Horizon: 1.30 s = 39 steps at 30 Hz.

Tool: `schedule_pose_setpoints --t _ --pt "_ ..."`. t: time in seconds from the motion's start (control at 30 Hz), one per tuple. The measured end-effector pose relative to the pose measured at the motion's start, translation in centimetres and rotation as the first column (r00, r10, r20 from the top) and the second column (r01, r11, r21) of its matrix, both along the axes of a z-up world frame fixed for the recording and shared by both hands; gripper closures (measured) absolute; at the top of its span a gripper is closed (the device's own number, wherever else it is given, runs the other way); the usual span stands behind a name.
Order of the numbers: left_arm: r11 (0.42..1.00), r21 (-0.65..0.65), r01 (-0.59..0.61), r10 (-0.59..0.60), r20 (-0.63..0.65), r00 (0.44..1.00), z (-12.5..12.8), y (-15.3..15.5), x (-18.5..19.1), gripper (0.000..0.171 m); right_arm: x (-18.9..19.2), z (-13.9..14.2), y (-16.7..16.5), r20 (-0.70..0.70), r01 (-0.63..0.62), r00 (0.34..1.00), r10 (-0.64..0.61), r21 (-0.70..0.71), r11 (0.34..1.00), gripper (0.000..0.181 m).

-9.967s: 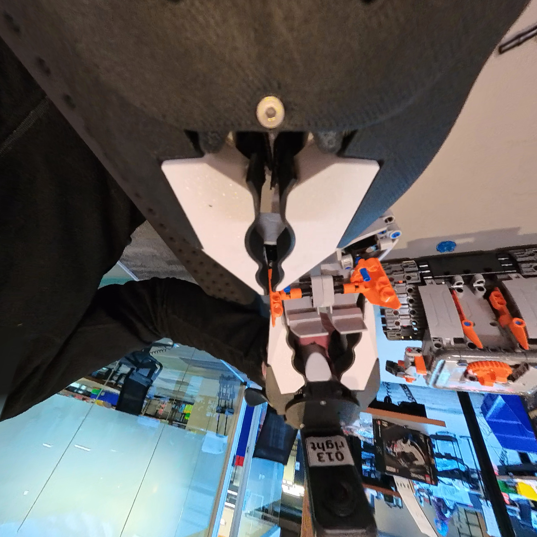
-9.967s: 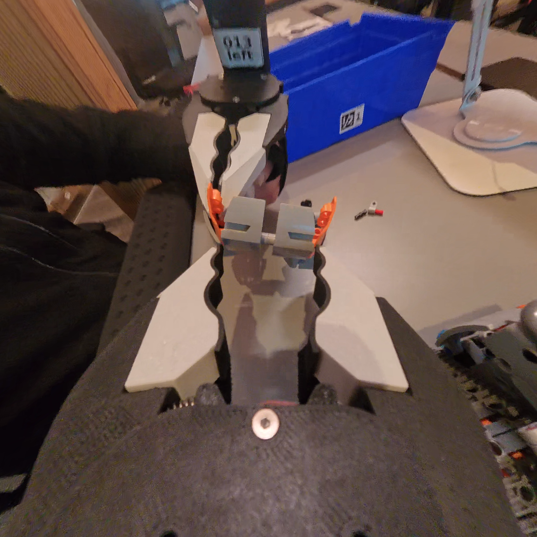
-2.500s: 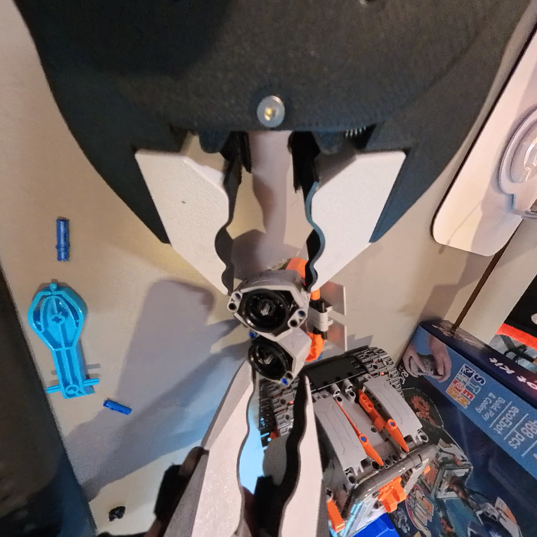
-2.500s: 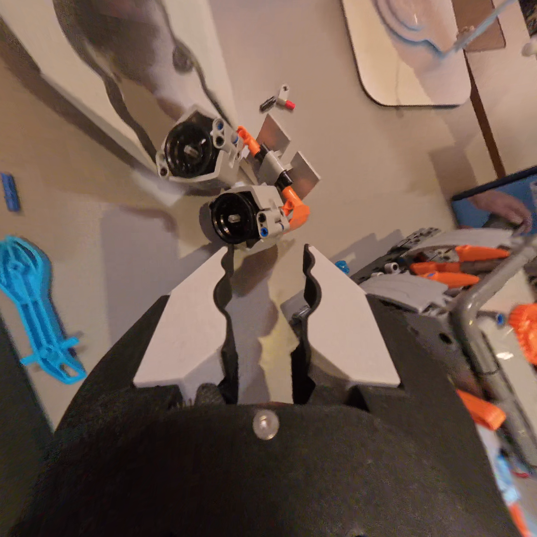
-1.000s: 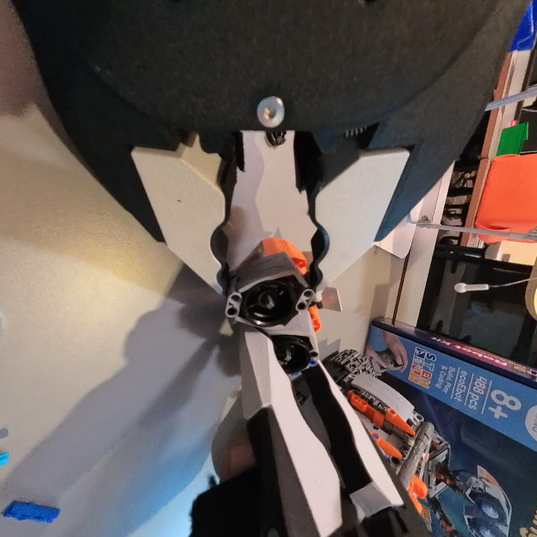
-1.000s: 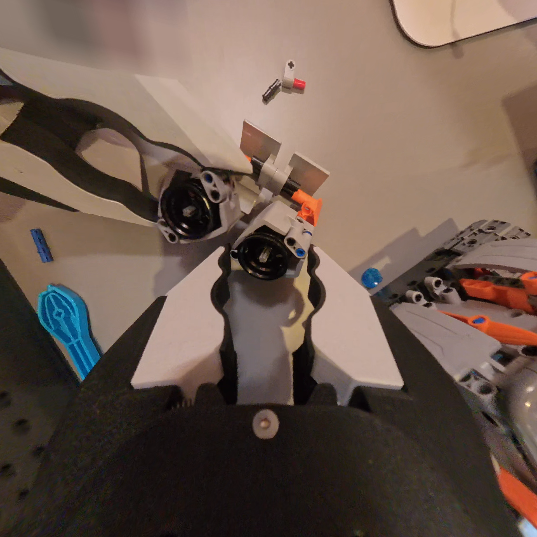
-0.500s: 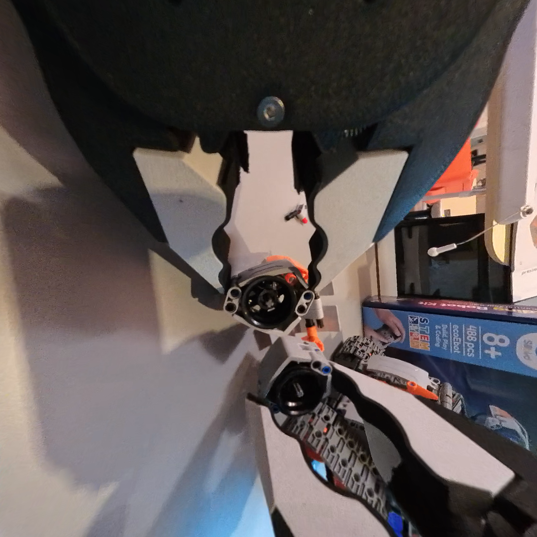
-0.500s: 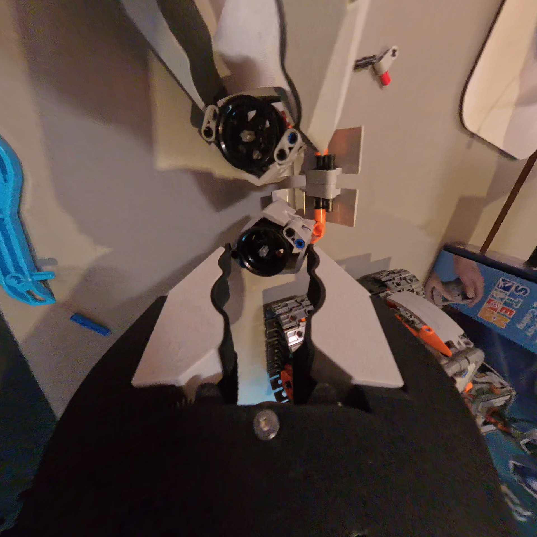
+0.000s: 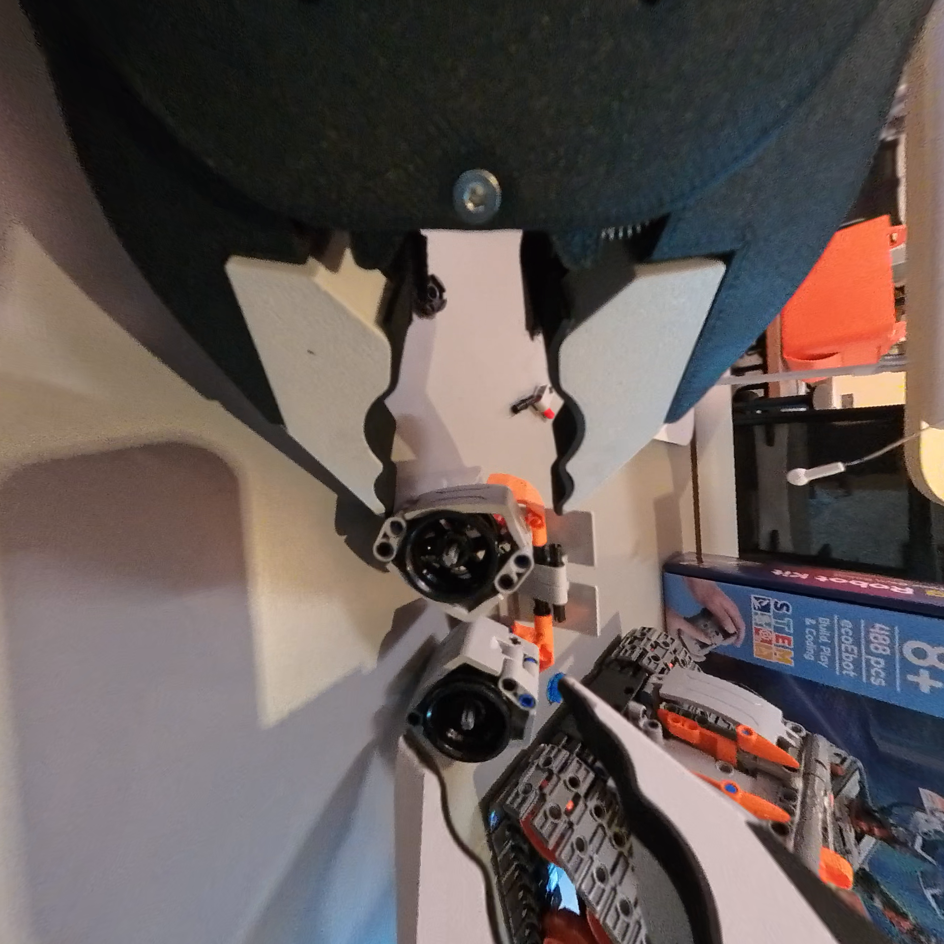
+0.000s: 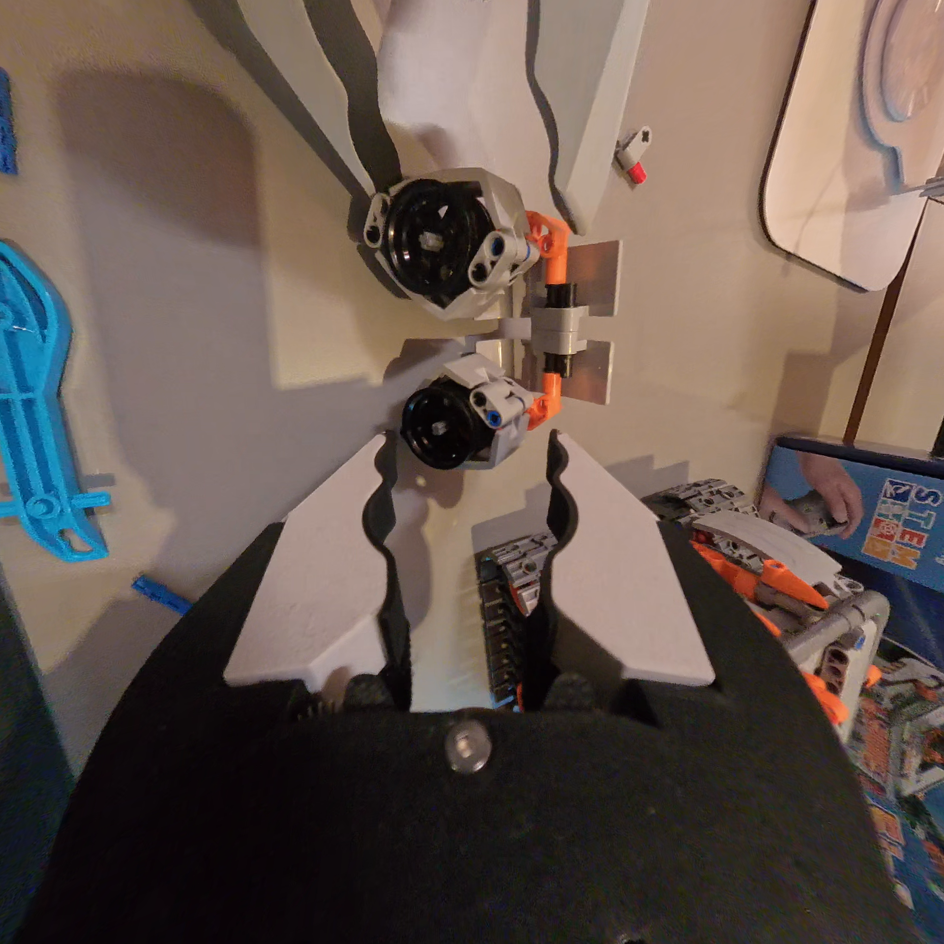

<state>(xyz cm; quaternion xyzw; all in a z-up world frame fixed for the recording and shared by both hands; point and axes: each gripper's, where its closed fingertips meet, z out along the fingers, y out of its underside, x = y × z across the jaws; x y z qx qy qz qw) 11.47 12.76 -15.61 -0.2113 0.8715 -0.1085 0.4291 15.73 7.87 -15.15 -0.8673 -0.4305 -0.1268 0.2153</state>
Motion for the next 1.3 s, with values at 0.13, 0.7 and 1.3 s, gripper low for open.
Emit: schedule_pose_setpoints --t 0.13,0.7,1.3 --pt "1.0 -0.022 -0.023 0.022 -0.031 0.999 -0.2 0.2 -0.3 0.115 0.3 -0.5 -0.5 -0.012 -0.002 1.0 0.001 -0.027 1.0 0.124" --pt "0.976 -0.192 -0.107 0.076 -0.159 0.984 -0.6 0.2 -2.2 0.104 1.0 0.9 -1.7 -0.198 -0.008 0.98 0.003 -0.028 1.0 0.129" --pt "0.982 -0.173 -0.072 0.06 -0.071 0.996 -0.7 -0.7 -0.6 0.128 0.6 -1.1 -0.6 -0.211 0.014 0.977 -0.027 -0.062 0.998 0.134"
